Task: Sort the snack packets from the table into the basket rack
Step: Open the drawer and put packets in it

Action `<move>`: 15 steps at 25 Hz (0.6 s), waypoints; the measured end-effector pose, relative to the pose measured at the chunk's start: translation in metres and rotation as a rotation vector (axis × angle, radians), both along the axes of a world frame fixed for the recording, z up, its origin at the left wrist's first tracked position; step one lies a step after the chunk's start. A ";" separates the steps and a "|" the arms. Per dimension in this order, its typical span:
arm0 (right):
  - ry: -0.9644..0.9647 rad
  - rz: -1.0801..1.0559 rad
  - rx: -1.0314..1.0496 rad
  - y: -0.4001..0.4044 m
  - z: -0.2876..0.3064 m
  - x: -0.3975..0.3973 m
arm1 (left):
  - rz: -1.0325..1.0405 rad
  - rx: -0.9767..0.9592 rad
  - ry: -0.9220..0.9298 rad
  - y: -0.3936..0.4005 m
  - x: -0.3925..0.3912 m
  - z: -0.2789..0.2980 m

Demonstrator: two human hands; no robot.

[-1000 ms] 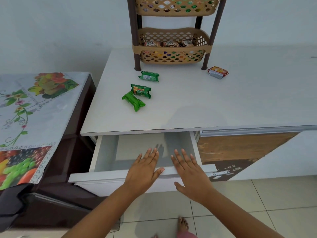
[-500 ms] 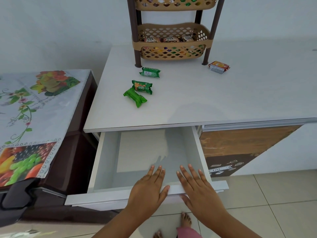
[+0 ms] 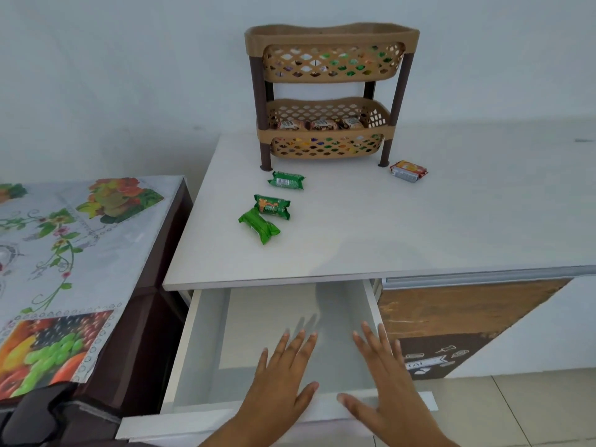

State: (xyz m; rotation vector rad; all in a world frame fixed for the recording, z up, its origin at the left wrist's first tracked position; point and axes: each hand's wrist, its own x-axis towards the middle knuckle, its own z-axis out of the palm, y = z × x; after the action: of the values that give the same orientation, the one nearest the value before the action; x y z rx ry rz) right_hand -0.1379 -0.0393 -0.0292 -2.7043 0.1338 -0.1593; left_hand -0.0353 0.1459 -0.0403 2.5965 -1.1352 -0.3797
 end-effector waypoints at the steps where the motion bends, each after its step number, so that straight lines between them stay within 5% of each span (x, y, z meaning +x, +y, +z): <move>1: -0.055 -0.035 0.030 -0.014 0.003 0.009 | 0.007 -0.023 -0.033 -0.005 0.013 0.005; 8: -0.076 -0.232 0.263 -0.143 0.011 0.116 | 0.280 -0.292 -0.165 -0.059 0.127 0.021; 15: -0.004 -0.450 0.091 -0.253 -0.001 0.198 | 0.663 -0.383 -0.108 -0.101 0.211 0.018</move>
State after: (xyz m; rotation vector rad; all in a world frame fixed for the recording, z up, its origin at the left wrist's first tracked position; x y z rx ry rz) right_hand 0.0604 -0.2924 -0.0298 -2.5418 0.7293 -0.2819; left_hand 0.1755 0.0453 -0.0228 2.4720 -0.2766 0.1175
